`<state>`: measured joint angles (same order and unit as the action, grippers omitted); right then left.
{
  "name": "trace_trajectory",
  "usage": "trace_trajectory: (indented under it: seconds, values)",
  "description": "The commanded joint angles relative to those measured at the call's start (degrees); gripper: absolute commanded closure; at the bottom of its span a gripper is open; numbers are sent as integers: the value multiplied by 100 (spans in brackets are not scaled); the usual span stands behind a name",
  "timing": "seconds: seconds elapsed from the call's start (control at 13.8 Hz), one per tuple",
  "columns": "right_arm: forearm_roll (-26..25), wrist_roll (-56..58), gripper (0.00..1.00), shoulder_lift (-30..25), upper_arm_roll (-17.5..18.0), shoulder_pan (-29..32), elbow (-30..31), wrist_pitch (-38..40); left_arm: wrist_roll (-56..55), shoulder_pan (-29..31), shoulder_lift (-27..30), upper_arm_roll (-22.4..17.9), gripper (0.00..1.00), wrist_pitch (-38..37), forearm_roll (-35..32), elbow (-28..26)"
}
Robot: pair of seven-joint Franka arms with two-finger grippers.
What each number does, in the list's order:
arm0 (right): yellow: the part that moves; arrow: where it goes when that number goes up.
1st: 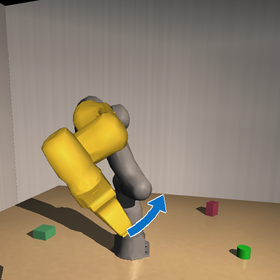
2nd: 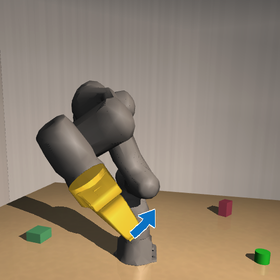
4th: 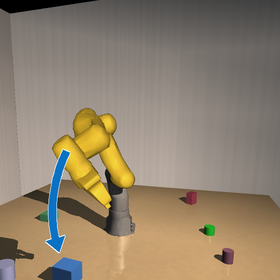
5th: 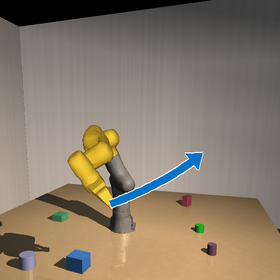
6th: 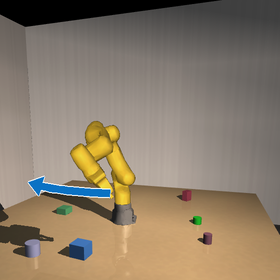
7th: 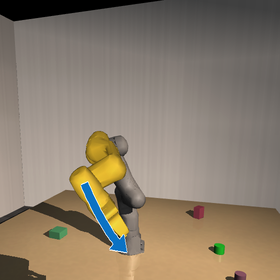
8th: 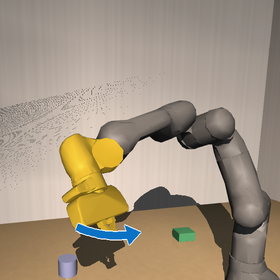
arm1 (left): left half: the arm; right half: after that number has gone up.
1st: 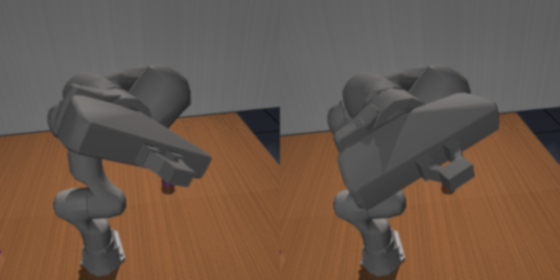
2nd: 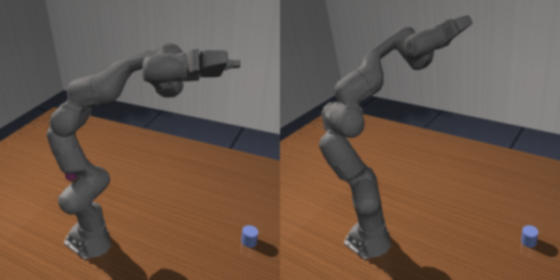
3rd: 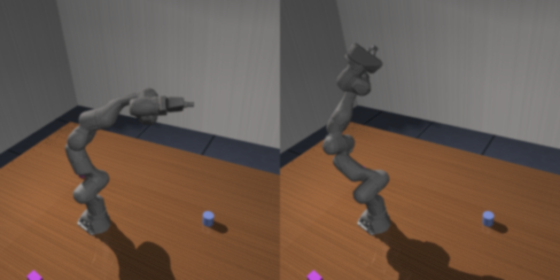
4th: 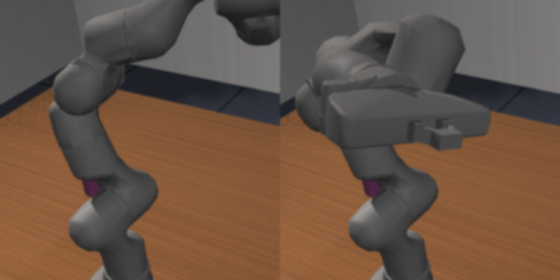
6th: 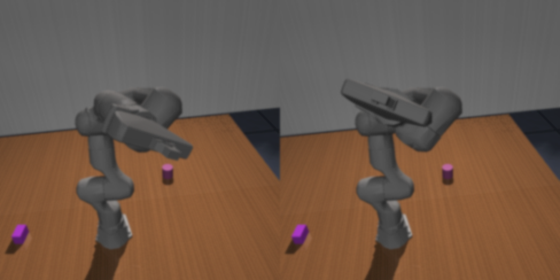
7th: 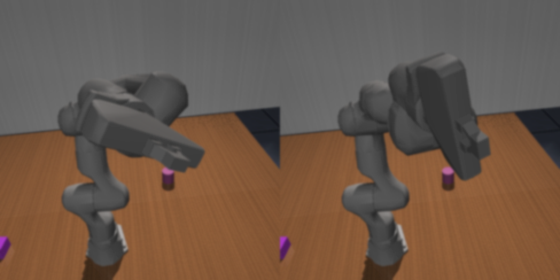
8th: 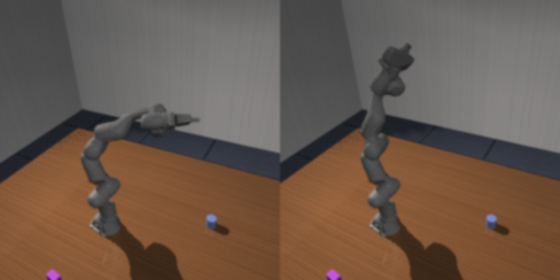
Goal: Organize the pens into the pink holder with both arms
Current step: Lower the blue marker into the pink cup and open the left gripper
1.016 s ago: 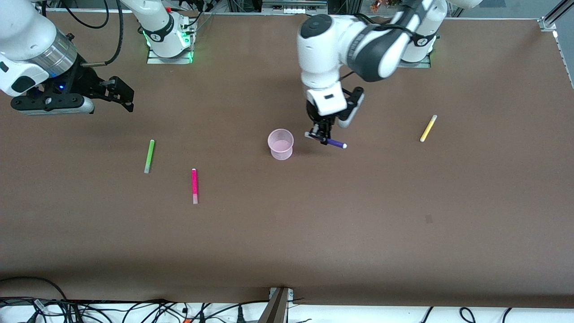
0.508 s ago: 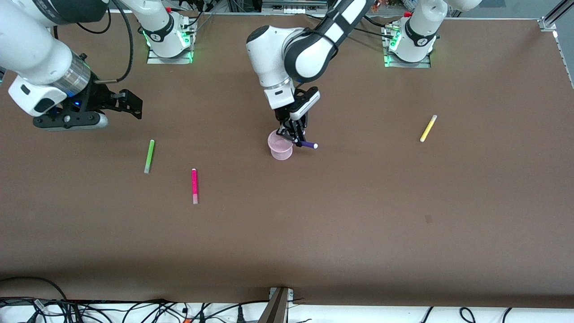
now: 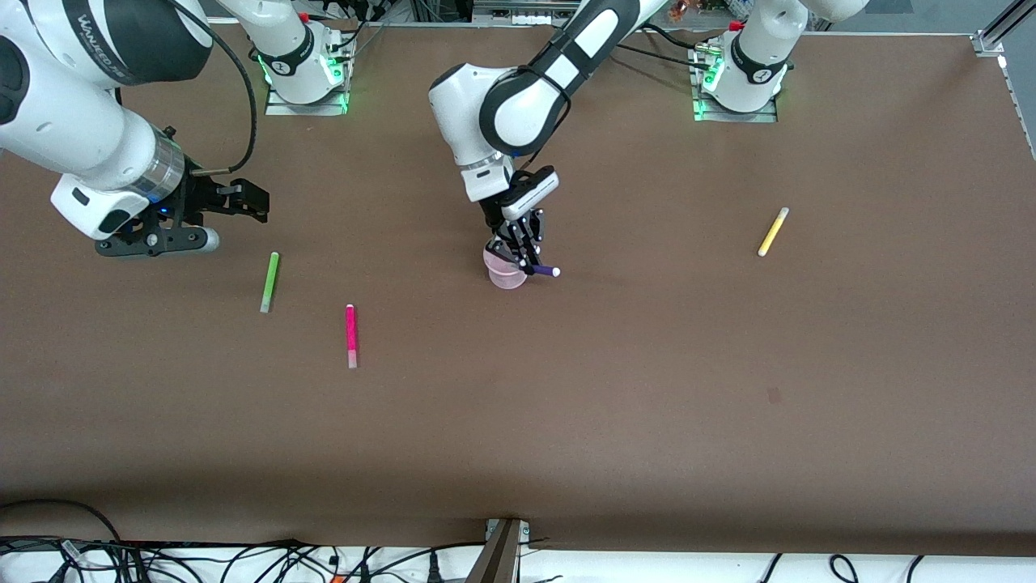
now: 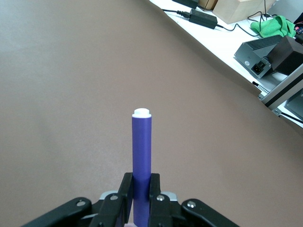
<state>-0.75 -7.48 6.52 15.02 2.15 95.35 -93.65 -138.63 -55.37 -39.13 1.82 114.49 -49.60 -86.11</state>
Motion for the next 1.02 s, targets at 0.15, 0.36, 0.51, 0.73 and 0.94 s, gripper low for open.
trace_trajectory:
  seconds: [0.15,0.36,0.51,0.73,0.94]
  values:
    - [-40,63,0,279,-8,-21,19,49,-112,-368,-208,-94,100,-453,-277,209]
    - [4,28,0,639,-7,-39,71,-213,-112,-378,-245,-94,100,-471,-419,217]
    - [4,-8,0,780,-7,-118,124,-425,-112,-386,-288,-94,100,-463,-463,226]
    - [4,-51,0,1060,-7,-205,396,-1047,-112,-378,-271,-94,60,-463,-560,261]
    - [-4,-368,0,1649,-7,-372,432,-1698,-24,-343,-219,-121,20,-515,-568,419]
